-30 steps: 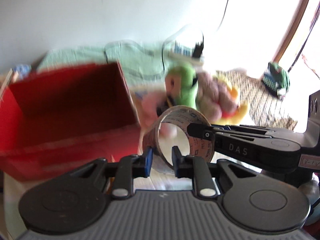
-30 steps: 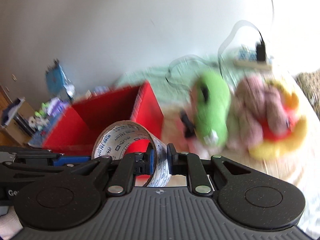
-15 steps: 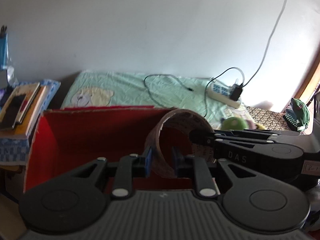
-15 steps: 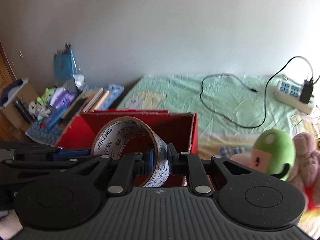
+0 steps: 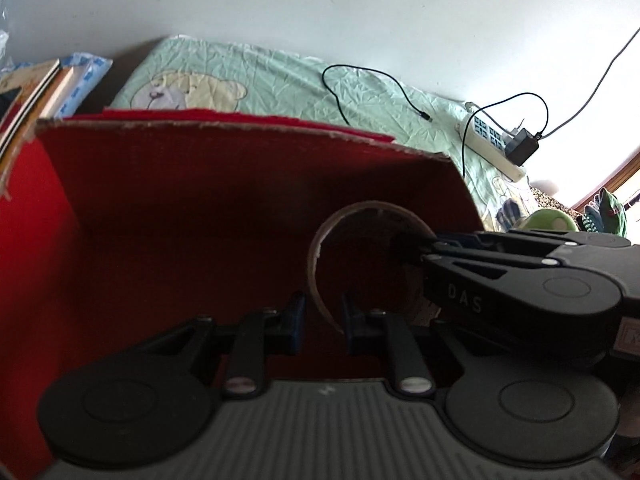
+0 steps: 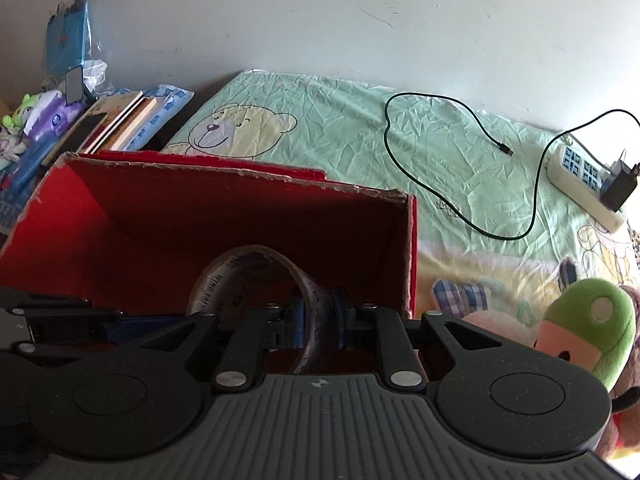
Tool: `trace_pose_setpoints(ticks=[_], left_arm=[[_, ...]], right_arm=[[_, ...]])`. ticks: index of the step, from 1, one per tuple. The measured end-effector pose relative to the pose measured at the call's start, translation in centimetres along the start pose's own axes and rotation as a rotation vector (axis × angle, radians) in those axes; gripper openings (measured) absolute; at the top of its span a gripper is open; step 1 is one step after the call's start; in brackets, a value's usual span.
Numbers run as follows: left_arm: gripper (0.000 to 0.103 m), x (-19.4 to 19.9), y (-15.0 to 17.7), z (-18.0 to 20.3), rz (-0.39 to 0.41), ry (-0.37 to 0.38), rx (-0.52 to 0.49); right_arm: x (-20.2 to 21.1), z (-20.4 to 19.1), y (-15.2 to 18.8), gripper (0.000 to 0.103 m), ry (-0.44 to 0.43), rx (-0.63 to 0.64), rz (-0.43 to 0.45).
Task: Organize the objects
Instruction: 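Lift the tape roll and carry it over the red box with the right gripper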
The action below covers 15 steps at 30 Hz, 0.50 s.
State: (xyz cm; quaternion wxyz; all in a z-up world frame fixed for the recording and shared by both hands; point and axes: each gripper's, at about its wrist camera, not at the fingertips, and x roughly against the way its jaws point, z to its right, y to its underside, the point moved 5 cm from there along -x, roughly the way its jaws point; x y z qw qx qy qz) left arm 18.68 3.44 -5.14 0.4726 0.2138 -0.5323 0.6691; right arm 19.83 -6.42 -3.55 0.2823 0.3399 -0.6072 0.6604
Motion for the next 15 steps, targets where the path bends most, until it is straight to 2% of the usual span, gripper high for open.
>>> trace_pose_setpoints(ticks=[4,8,12,15], left_arm=[[0.016,-0.6,0.0,-0.9,-0.020,0.001,0.032],[0.016,-0.6,0.2,-1.2,-0.023,0.017,0.052],[0.017,-0.2,0.5,-1.2,-0.008,-0.023,0.027],[0.017,0.2,0.8,-1.7,-0.009,-0.030,0.050]], right_arm=[[-0.2,-0.7,0.0,0.025,0.037,0.053,0.008],[0.2,-0.3,-0.3,0.026,0.054,0.054,0.031],[0.9,1.4,-0.6,0.026,-0.015,-0.044,0.044],[1.3,2.2,-0.4,0.026,-0.086,-0.116,0.034]])
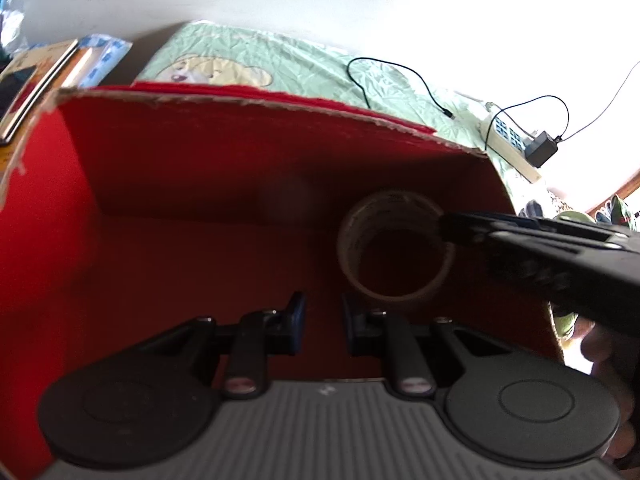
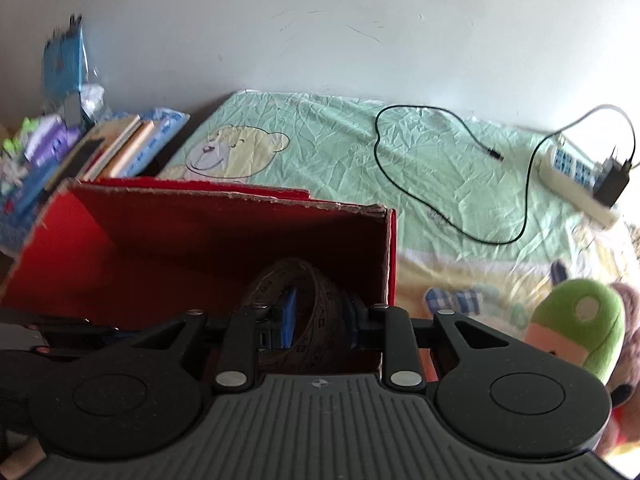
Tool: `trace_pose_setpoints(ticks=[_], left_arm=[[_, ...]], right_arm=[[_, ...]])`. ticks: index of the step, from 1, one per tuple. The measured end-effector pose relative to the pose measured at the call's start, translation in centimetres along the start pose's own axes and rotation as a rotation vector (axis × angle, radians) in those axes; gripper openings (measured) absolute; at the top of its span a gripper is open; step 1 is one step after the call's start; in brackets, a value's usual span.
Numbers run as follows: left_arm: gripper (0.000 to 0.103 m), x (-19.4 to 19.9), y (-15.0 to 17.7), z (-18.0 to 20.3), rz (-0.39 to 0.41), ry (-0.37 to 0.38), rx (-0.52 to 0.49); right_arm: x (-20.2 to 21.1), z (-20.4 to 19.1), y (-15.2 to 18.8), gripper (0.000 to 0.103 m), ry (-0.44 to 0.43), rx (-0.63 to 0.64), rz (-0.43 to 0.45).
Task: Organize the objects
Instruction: 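Lift the tape roll and carry it over the red box with the right gripper, then lower the tape roll into the box and open the right gripper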
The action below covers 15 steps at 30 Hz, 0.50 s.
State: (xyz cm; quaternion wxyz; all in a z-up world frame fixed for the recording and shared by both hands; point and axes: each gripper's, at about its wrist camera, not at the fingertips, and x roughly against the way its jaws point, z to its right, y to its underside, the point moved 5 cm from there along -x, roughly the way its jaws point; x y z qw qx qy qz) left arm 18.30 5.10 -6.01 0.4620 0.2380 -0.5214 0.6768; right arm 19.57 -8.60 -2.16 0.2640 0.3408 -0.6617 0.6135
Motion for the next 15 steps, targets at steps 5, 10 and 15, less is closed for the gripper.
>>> trace_pose_setpoints(ticks=[5,10,15], left_arm=[[0.017,1.8,0.3,-0.6,0.045,-0.012,0.024],[0.017,4.1,0.9,0.0,0.094,-0.045,0.005],[0.020,5.5,1.7,0.6,0.116,-0.078,-0.024]], right_arm=[[1.0,-0.3,1.1,0.026,-0.080,-0.035,-0.014],[1.3,-0.8,2.1,0.026,-0.080,-0.026,-0.013],[0.2,-0.9,1.7,0.025,-0.118,-0.059,-0.034]])
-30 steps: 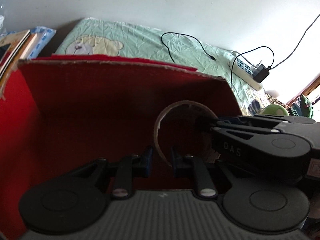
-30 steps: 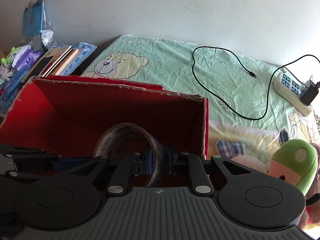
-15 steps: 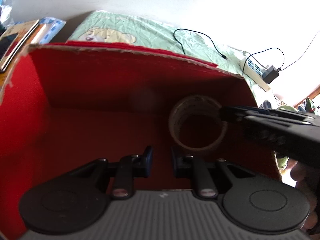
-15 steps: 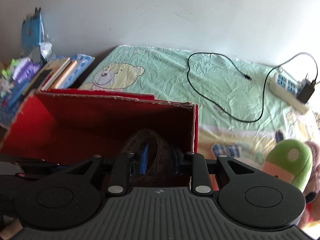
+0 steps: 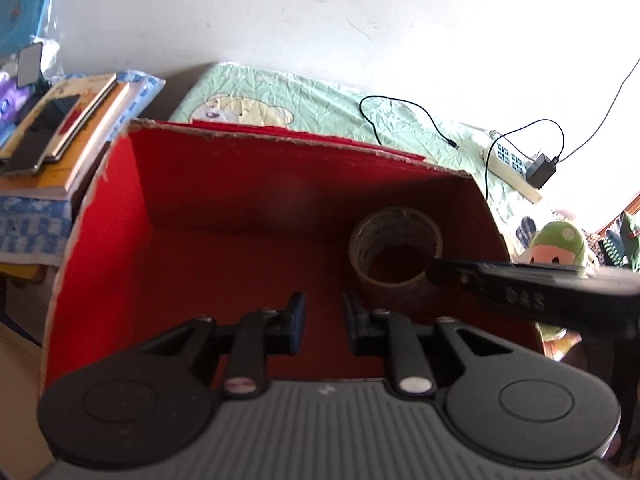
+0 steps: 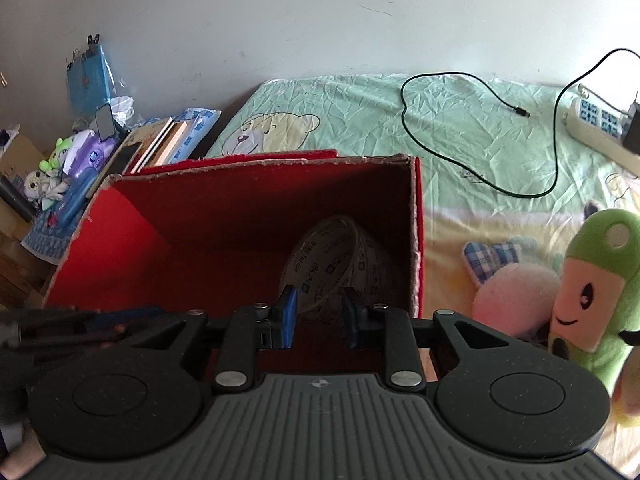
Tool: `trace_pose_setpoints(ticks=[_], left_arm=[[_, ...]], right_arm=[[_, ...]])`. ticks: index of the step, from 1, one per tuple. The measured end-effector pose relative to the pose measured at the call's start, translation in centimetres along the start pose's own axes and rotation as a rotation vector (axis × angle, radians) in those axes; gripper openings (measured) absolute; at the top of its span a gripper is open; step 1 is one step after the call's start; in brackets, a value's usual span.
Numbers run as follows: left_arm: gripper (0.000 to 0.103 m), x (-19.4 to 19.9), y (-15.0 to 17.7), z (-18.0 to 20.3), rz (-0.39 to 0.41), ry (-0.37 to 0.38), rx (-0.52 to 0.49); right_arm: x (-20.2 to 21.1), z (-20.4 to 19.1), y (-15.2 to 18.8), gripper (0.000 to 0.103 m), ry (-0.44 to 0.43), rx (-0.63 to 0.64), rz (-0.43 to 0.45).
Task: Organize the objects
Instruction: 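Lower the tape roll into the box and open the right gripper, then withdraw the right gripper from the box toward the remaining items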
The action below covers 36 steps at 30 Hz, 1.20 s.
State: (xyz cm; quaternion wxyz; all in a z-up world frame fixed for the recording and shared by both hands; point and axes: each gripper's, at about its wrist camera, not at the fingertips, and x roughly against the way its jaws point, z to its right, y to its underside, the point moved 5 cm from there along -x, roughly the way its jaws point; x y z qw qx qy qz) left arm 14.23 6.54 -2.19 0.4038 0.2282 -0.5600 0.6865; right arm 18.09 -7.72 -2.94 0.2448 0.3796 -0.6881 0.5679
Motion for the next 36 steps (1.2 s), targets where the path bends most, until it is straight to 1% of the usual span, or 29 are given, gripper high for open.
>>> trace_pose_setpoints(ticks=[2,3,5,6,8,10,11,13,14,15,18,23,26,30,32,34,36], left_arm=[[0.020,0.4,0.3,-0.1,-0.005,-0.014,-0.009],[0.020,0.5,0.5,-0.2,-0.008,-0.017,-0.009],[0.020,0.6,0.7,-0.1,-0.011,-0.017,-0.008],[0.020,0.7,0.8,-0.1,-0.011,-0.019,-0.007],[0.020,1.1,1.1,-0.2,-0.006,-0.022,-0.008],[0.021,1.3,1.1,-0.4,0.001,-0.024,-0.005],[0.021,0.9,1.1,0.0,0.002,-0.024,-0.004],[0.022,0.9,1.2,-0.2,0.003,-0.025,-0.001],[0.022,0.8,1.3,-0.2,0.003,-0.028,-0.002],[0.022,0.8,1.3,-0.1,0.002,-0.033,-0.002],[0.023,0.8,1.6,0.0,0.003,-0.042,-0.013],[0.023,0.8,1.7,0.3,0.006,-0.061,-0.037],[0.024,1.1,1.9,0.8,0.016,-0.105,-0.075],[0.034,1.9,2.2,1.1,0.024,-0.141,-0.097],[0.038,2.4,2.3,1.3,0.028,-0.171,-0.113],[0.045,2.8,2.6,1.5,0.032,-0.207,-0.127],[0.049,3.2,2.8,1.8,0.038,-0.230,-0.143]], right_arm=[[-0.6,-0.5,-0.3,0.025,0.039,0.016,0.001],[-0.8,-0.7,-0.5,0.029,0.063,0.024,-0.007],[-0.9,-0.9,-0.6,0.035,0.054,0.007,-0.023],[-0.9,-0.9,-0.7,0.039,0.035,-0.009,-0.032],[-0.6,-0.6,-0.9,0.040,-0.028,-0.053,-0.043],[-0.5,-0.1,-1.0,0.033,-0.129,-0.122,-0.083],[-0.6,0.2,-1.0,0.032,-0.128,-0.145,-0.093],[-0.5,0.4,-0.8,0.017,-0.038,-0.109,-0.069],[-0.3,0.4,-0.8,0.020,-0.006,-0.080,-0.051],[0.0,0.3,-0.7,0.025,0.005,-0.061,-0.033],[0.7,0.3,-0.2,0.025,-0.026,-0.049,-0.019],[1.1,0.3,1.0,0.025,0.023,-0.031,0.005],[2.1,0.5,2.0,0.025,0.024,-0.040,0.033],[3.6,0.5,2.9,0.025,0.037,-0.037,0.096],[4.3,0.4,3.3,0.025,0.045,-0.038,0.120],[4.9,0.5,3.7,0.025,0.044,-0.046,0.143],[5.4,0.4,4.0,0.025,0.045,-0.051,0.172]])
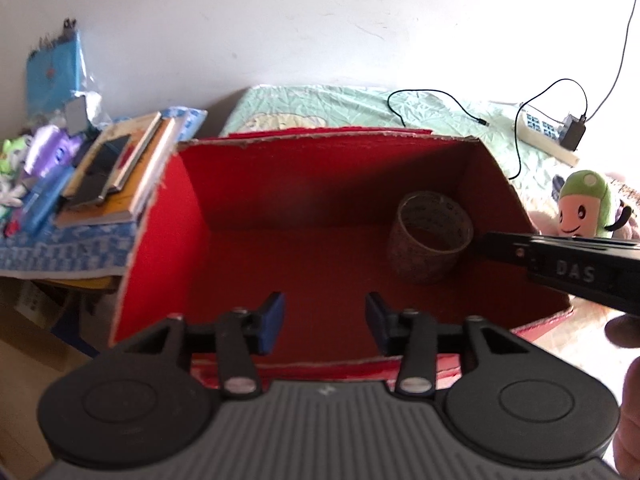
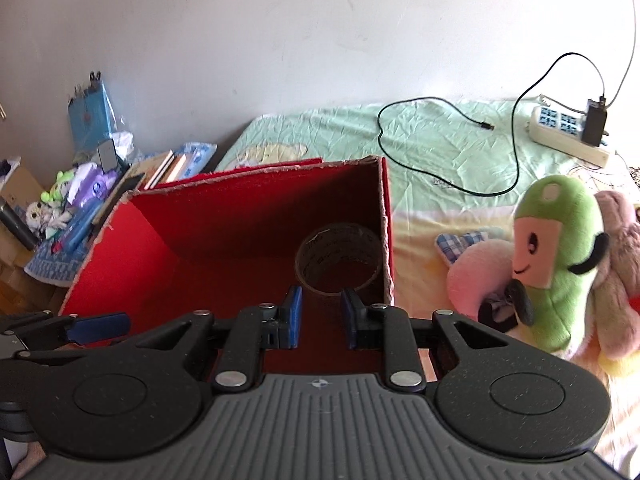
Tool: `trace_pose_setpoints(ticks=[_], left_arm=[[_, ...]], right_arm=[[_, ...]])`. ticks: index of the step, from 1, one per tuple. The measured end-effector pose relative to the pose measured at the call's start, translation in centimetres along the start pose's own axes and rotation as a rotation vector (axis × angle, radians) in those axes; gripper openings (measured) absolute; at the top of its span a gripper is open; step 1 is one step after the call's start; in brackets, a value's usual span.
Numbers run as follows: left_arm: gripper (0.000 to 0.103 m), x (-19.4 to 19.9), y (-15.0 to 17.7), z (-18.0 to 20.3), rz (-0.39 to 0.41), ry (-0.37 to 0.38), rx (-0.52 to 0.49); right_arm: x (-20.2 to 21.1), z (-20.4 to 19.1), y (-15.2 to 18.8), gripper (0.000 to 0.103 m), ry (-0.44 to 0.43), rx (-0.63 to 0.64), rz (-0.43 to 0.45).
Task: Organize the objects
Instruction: 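Withdraw the right gripper from the box toward the remaining items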
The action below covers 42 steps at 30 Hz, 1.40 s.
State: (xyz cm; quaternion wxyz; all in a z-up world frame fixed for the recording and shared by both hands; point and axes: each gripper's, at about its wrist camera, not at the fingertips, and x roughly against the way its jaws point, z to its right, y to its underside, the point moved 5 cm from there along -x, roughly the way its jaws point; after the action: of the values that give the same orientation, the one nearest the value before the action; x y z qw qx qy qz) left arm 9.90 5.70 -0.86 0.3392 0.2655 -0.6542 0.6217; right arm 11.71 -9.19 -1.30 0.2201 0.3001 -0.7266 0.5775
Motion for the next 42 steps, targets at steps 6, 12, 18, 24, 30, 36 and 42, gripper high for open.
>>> trace_pose_setpoints(ticks=[6,12,18,24,30,36,42], left_arm=[[0.061,1.4,0.6,0.4,0.029,-0.037,-0.044],[0.065,2.2,1.1,0.7,0.043,-0.068,-0.058],[0.071,2.9,1.5,0.7,0.044,-0.096,-0.063],[0.071,3.8,2.1,0.3,0.073,-0.076,-0.048],[0.084,5.2,3.1,-0.5,0.130,-0.051,-0.028],[0.088,5.4,4.5,-0.9,0.108,0.000,-0.022],[0.083,6.2,6.1,-0.6,0.105,0.080,-0.058]], right_arm=[[1.0,-0.2,0.6,0.037,0.056,0.002,0.073],[1.7,-0.6,1.1,0.038,0.051,0.003,0.114],[2.7,-0.7,1.6,0.050,0.028,-0.033,0.149],[3.5,-1.2,2.3,0.050,0.026,-0.022,0.162],[4.9,-1.4,3.4,0.050,0.009,-0.026,0.206],[6.0,-0.6,3.7,0.050,-0.026,-0.040,0.215],[6.3,0.4,5.0,0.042,-0.146,-0.080,0.128]])
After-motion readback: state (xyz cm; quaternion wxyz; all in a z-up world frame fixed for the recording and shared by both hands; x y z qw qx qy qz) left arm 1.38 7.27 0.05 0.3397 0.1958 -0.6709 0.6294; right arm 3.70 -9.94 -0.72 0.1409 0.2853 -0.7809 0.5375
